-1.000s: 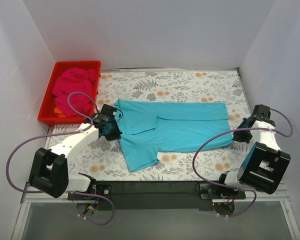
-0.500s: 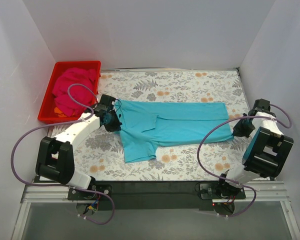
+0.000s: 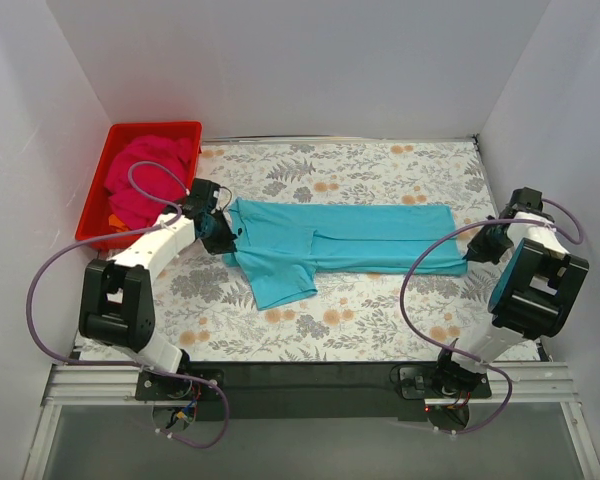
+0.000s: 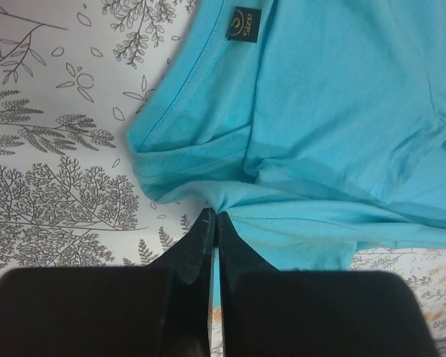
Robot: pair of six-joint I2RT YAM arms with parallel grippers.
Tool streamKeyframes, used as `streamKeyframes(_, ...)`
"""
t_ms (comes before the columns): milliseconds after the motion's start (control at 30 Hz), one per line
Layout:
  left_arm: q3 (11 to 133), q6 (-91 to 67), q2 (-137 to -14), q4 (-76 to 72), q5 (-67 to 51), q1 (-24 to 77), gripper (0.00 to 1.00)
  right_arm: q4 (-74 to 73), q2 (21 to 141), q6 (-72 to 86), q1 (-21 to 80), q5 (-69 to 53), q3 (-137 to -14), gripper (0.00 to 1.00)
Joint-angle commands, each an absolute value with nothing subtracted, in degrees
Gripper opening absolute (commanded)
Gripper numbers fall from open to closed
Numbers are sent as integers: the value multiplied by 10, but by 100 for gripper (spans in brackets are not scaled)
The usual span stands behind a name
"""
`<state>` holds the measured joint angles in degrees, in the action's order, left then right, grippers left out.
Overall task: Fold and stack the t-shirts
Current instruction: Fold the tshirt
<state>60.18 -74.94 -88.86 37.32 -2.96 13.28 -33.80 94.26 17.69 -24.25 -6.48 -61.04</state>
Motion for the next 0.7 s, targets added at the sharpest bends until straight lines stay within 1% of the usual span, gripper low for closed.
streamKeyframes(0, 633, -731, -897, 375, -39, 122, 0, -321, 951, 177, -242, -75, -649, 1)
streamKeyframes(667, 612, -738, -918, 355, -27, 103, 0, -287, 1005, 186, -233, -116, -682, 1)
